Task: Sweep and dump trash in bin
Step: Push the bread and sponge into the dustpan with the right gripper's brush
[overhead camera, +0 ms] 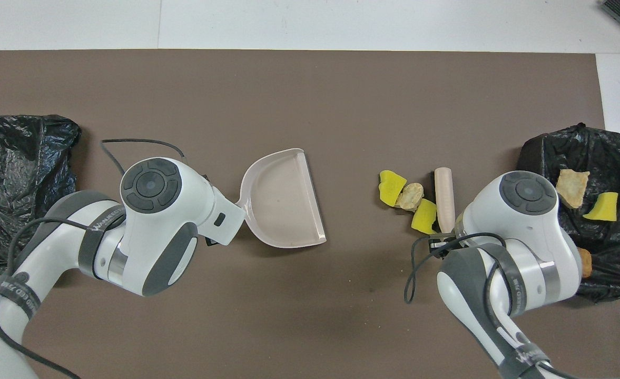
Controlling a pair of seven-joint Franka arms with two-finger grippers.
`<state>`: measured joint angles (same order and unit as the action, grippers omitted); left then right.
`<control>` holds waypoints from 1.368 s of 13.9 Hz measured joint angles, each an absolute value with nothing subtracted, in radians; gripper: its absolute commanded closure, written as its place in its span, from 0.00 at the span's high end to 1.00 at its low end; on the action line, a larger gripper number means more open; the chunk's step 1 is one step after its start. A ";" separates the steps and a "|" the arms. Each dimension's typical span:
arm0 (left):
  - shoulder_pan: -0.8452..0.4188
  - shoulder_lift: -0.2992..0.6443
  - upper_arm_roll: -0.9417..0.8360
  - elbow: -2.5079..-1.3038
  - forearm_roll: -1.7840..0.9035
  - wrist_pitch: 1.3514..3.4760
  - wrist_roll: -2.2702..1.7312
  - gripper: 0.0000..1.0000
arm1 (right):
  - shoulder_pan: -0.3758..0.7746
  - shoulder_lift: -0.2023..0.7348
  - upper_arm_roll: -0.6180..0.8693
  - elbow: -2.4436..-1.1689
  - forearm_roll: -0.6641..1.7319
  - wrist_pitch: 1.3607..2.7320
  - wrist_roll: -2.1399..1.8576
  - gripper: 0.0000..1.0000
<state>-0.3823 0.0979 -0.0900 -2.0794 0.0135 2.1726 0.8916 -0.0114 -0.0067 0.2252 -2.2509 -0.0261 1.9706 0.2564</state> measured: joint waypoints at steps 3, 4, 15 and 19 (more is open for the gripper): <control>-0.381 0.089 -0.085 -2.095 0.014 2.179 0.892 0.00 | 0.024 0.030 0.226 -2.215 -0.026 1.972 0.327 0.00; -0.381 0.089 -0.085 -2.099 0.013 2.183 0.890 0.00 | 0.034 0.043 0.226 -2.201 -0.026 1.972 0.336 0.00; -0.379 0.089 -0.084 -2.108 0.013 2.200 0.872 0.00 | 0.185 0.208 0.228 -1.996 -0.025 1.968 0.341 0.00; -0.378 0.089 -0.084 -2.109 0.013 2.201 0.871 0.00 | 0.268 0.235 0.251 -1.958 -0.013 1.967 0.324 0.00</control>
<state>-0.3775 0.0892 -0.0840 -2.1088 0.0135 2.2009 0.8707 0.2678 0.2349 0.2506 -1.9575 -0.0127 1.9673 0.3236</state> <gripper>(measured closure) 0.687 0.744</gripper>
